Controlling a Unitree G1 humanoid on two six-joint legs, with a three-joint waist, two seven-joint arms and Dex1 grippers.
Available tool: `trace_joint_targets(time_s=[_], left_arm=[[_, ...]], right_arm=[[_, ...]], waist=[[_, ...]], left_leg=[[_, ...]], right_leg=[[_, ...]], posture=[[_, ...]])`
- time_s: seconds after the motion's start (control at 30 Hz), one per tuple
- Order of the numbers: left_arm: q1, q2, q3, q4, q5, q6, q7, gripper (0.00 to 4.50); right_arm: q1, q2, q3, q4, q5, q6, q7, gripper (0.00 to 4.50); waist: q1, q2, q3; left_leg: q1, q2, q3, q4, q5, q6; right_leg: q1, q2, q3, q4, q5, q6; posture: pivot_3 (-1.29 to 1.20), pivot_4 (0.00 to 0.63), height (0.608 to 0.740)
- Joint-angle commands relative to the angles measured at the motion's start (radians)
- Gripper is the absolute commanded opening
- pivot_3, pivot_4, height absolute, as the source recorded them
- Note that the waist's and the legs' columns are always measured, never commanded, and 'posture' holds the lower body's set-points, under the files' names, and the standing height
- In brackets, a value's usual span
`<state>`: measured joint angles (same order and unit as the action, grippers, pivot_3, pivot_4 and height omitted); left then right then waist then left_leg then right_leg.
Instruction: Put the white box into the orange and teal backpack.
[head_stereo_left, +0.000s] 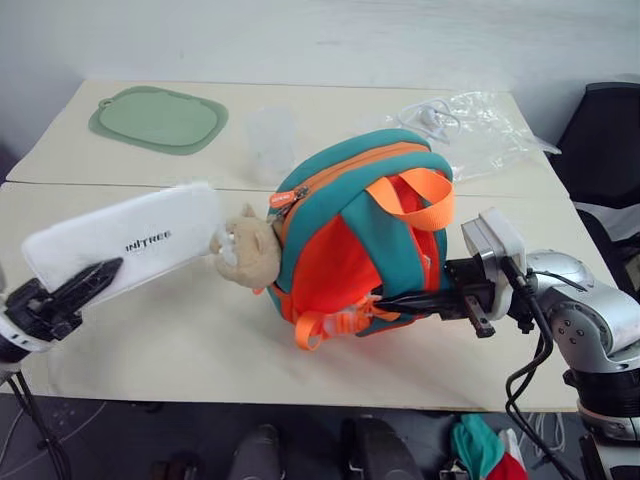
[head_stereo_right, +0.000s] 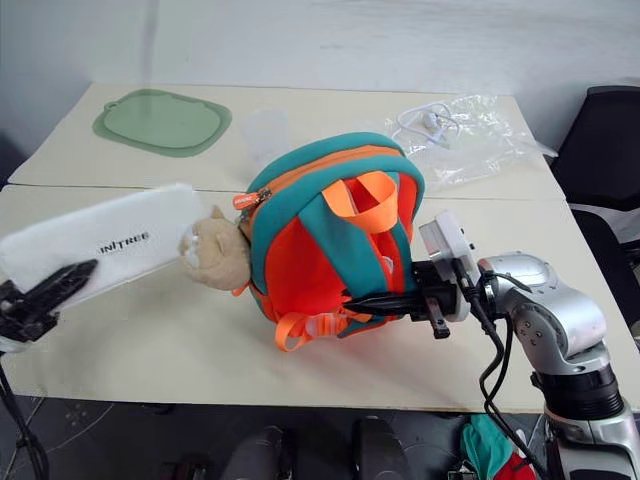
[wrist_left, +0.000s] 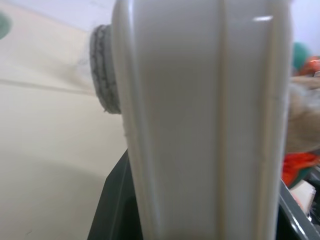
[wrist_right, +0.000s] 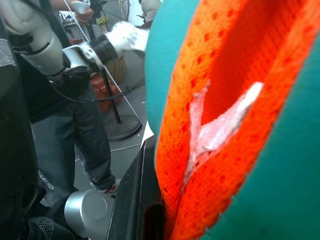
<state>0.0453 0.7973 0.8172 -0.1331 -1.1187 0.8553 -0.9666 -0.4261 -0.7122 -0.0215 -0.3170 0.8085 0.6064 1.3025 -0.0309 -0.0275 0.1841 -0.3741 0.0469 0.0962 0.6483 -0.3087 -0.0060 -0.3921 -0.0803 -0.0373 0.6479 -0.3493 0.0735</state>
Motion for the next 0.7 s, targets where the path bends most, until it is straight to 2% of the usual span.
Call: trace_joint_targets(time_s=[0.03,0.13,0.3,0.57,0.7], left_arm=[[0.022,0.022,0.011,-0.173,-0.132,0.067,0.041,1.36],[0.049,0.040,-0.028,-0.251,-0.151,0.092,0.047,1.36],[0.033,0.038,-0.064,-0.255,-0.189,0.091,0.066,1.36],[0.047,0.134,0.081,-0.197,-0.398,0.176,0.133,1.36],[0.078,0.155,0.057,-0.248,-0.430,0.202,0.137,1.36]], right_arm=[[-0.009,0.012,-0.009,-0.006,-0.006,-0.030,-0.005,0.18],[-0.025,0.030,0.006,0.004,-0.014,-0.039,-0.007,0.18],[-0.042,0.053,0.025,0.012,-0.024,-0.041,-0.008,0.18],[-0.043,0.075,0.028,0.033,-0.048,-0.056,-0.013,0.18],[-0.049,0.099,0.043,0.049,-0.063,-0.071,-0.019,0.18]], waist=[[0.003,0.000,0.000],[0.000,0.001,0.000],[0.000,0.001,0.001],[-0.003,0.001,0.001],[-0.004,0.002,0.001]], left_leg=[[0.000,-0.001,-0.001,0.000,0.000,0.000],[0.000,-0.001,-0.001,0.000,0.000,0.000],[0.000,0.000,-0.001,0.000,0.001,0.000],[-0.001,0.000,-0.001,0.000,0.001,0.000],[-0.001,0.000,-0.001,0.000,0.001,0.000]], right_leg=[[0.001,-0.001,-0.001,0.000,0.000,0.000],[0.001,-0.001,-0.001,0.000,0.000,0.000],[0.001,0.000,-0.001,0.000,0.000,0.000],[0.000,0.000,-0.002,-0.001,0.000,0.000],[0.000,0.000,-0.002,0.000,0.000,0.000]], posture=[[0.00,0.150,0.740],[0.00,0.150,0.740],[0.00,0.150,0.740],[0.00,0.150,0.740],[0.00,0.150,0.740]])
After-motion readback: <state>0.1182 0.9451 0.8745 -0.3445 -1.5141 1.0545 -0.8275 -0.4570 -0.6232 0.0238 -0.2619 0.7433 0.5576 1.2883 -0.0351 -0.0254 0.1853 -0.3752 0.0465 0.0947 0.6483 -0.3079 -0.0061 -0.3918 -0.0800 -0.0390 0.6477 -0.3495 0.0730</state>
